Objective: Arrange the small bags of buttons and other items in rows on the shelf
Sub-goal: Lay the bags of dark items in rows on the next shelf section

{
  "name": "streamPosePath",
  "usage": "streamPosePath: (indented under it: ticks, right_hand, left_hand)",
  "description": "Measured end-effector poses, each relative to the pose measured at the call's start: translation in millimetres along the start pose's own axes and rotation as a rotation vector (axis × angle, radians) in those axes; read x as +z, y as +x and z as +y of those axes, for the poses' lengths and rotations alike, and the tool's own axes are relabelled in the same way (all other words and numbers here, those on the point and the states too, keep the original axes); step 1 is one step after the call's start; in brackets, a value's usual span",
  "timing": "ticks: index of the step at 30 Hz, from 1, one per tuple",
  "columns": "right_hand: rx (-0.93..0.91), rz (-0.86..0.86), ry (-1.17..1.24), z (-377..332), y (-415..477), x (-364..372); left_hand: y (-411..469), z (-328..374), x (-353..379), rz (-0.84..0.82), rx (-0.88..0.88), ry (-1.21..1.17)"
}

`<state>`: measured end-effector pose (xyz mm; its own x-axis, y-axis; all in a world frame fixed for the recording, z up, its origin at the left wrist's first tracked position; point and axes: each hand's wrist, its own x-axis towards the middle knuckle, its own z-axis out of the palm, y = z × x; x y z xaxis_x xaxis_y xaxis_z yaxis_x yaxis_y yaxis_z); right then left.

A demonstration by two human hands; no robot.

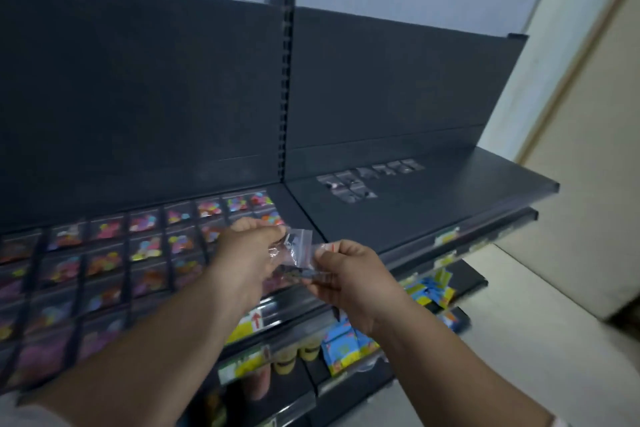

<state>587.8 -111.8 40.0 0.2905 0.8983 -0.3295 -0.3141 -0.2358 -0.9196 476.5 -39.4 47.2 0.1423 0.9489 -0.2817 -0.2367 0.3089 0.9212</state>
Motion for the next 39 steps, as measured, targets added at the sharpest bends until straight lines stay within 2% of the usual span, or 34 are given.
streamPosePath:
  ticks: [7, 10, 15, 20, 27, 32, 39]
  right_hand:
    - [-0.051, 0.110, 0.056, -17, -26, -97]
    - [-0.083, 0.154, 0.060, -23, -28, -127]
    - [-0.113, 0.218, 0.057, -36, -16, -162]
    - [-0.137, 0.284, -0.052, -52, 20, -188]
    - [-0.162, 0.334, -0.231, -85, 101, -209]
    - [-0.149, 0.278, -0.222, -99, 147, -215]
    - [-0.158, 0.170, -0.324, -117, 203, -233]
  left_hand:
    - [-21, -42, 83, -0.056, 0.074, 0.331]
    - [-27, -49, 113, -0.108, 0.070, 0.403]
    - [-17, -58, 149, -0.205, -0.089, 0.268]
    - [14, -57, 183, -0.319, -0.197, 0.137]
    - [89, -45, 216, -0.346, -0.300, 0.155]
    - [127, -37, 227, -0.331, -0.286, 0.188]
    - [164, -36, 230, -0.214, -0.146, 0.298]
